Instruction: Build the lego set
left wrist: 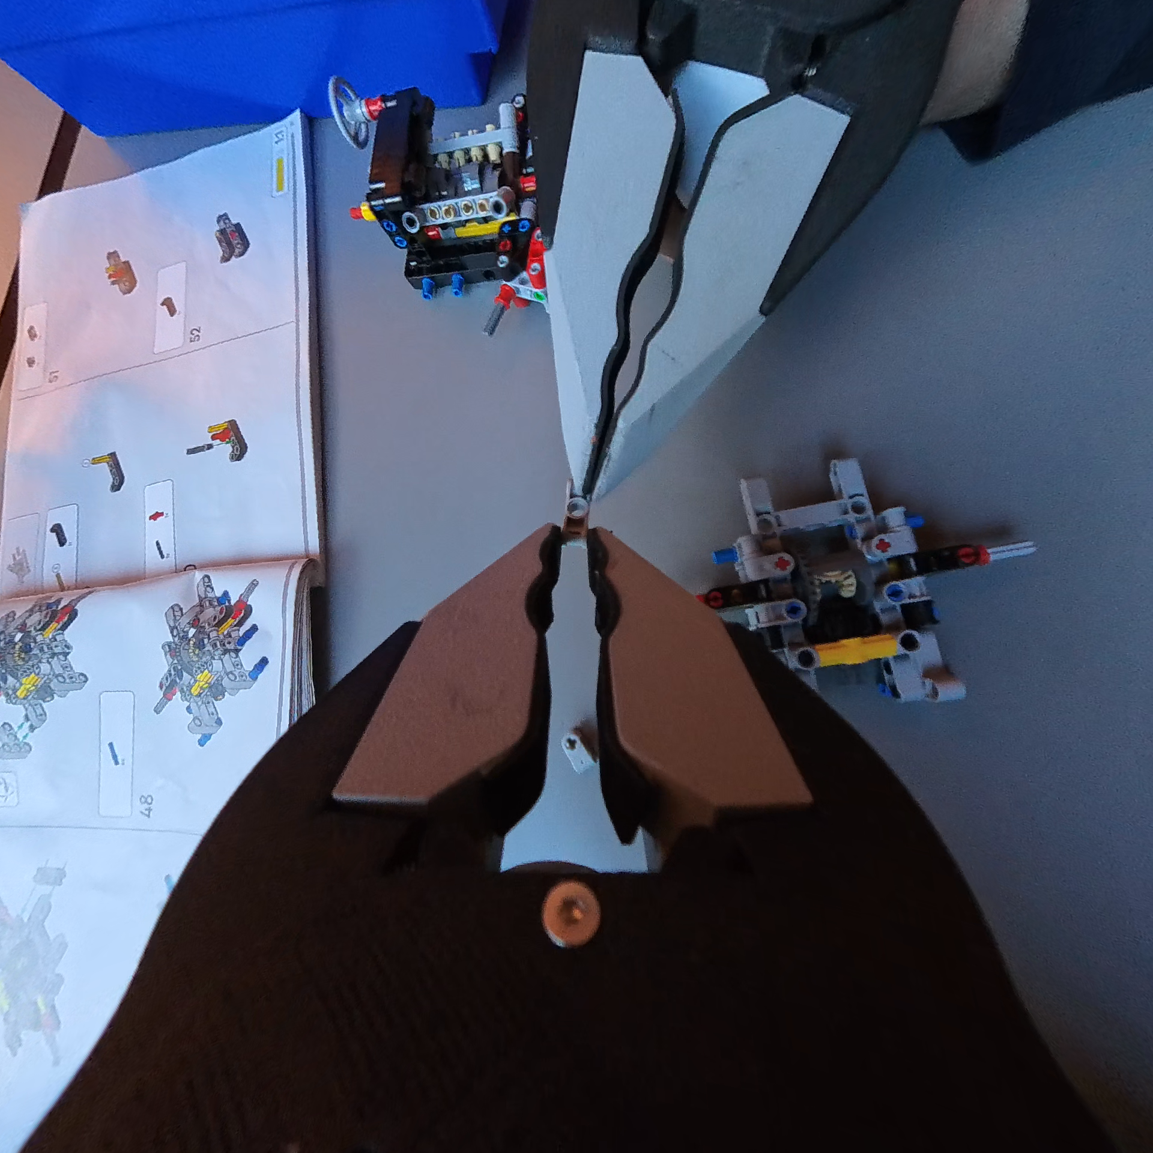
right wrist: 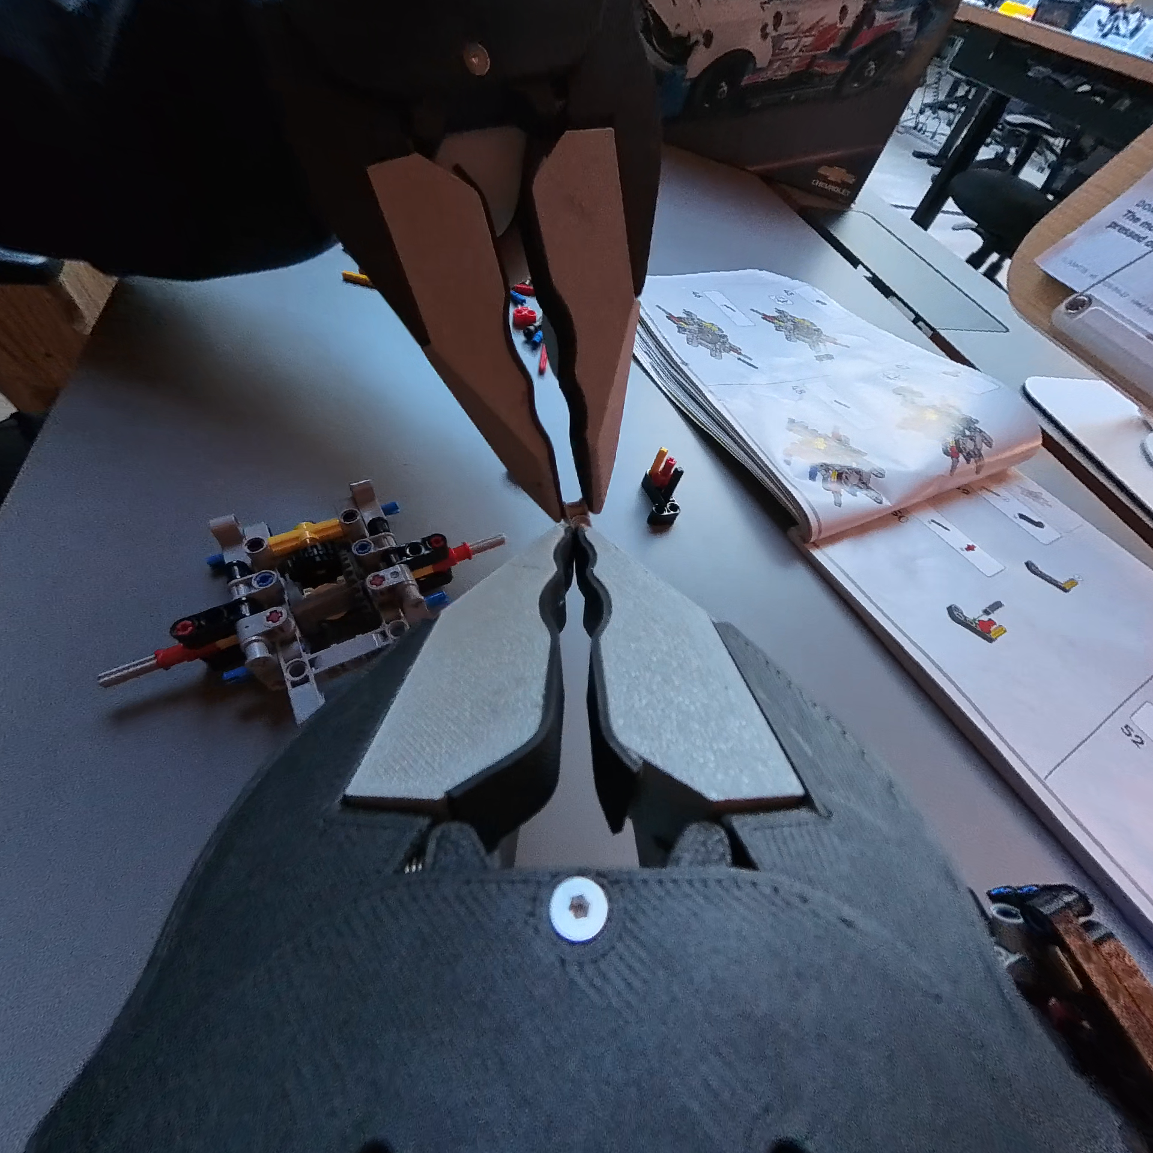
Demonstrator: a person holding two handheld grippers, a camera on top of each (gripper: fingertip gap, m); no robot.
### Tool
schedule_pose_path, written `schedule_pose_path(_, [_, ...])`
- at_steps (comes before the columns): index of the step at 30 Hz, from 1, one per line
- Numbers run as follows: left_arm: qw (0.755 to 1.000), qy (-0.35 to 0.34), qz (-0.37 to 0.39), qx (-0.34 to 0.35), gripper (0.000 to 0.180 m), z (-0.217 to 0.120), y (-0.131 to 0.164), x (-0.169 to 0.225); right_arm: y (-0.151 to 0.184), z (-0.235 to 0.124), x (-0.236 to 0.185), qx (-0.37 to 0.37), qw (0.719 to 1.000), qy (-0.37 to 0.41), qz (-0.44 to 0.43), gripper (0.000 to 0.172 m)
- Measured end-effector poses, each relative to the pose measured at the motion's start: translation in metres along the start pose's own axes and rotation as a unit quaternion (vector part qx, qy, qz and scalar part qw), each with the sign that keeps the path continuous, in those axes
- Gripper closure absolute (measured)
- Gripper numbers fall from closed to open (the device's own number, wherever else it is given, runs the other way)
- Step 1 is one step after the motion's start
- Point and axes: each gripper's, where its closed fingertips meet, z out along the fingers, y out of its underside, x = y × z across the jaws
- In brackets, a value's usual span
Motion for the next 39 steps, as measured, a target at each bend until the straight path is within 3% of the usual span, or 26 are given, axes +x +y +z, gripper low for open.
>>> schedule_pose_path(1, [1.0, -0.001, -0.004, 0.008, 0.175, 0.0, -0.001, -0.001, 0.0, 0.0, 0.001, 0.0, 1.0, 0.001, 0.005, 0.172])
schedule_pose_path(7, [0.997, -0.024, -0.06, 0.04, 0.175, 0.002, 0.005, -0.022, 0.002, -0.005, 0.021, 0.007, 0.998, 0.036, 0.047, 0.172])
schedule_pose_path(12, [0.979, -0.009, -0.152, 0.133, 0.175, -0.007, -0.015, -0.043, -0.001, -0.013, 0.039, 0.037, 0.992, 0.052, 0.107, 0.162])
schedule_pose_path(18, [0.978, -0.052, -0.139, 0.149, 0.175, -0.01, -0.008, -0.049, -0.003, -0.016, 0.042, 0.053, 0.988, 0.044, 0.137, 0.161])
schedule_pose_path(26, [0.955, -0.114, -0.176, 0.208, 0.175, -0.037, -0.005, -0.079, 0.0, -0.015, 0.038, 0.04, 0.99, 0.044, 0.127, 0.16])
schedule_pose_path(30, [0.954, -0.092, -0.194, 0.209, 0.175, -0.033, -0.001, -0.077, -0.003, -0.018, 0.037, 0.054, 0.988, 0.03, 0.142, 0.159])
schedule_pose_path(39, [0.969, -0.063, -0.158, 0.181, 0.175, -0.018, -0.004, -0.058, -0.005, -0.025, 0.041, 0.065, 0.986, 0.032, 0.15, 0.158])
